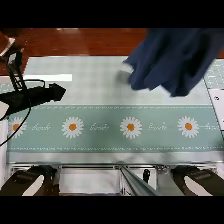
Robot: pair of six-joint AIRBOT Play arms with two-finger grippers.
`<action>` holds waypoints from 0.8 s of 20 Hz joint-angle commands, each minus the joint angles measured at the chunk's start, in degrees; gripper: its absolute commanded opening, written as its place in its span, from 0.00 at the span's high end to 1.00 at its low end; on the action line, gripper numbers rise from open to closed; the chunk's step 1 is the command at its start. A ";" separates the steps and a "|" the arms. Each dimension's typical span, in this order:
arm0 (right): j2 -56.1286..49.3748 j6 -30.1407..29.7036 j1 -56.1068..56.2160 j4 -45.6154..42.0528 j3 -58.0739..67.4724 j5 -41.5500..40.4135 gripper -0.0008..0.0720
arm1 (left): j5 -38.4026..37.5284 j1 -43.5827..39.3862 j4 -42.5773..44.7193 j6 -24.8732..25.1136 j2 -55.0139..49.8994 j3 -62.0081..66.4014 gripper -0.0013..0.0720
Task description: Fold the shirts.
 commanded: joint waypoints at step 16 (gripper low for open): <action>-34.53 2.21 14.69 14.97 -8.24 -5.01 0.42 | -6.08 0.44 -0.02 -4.68 -2.73 -3.54 0.29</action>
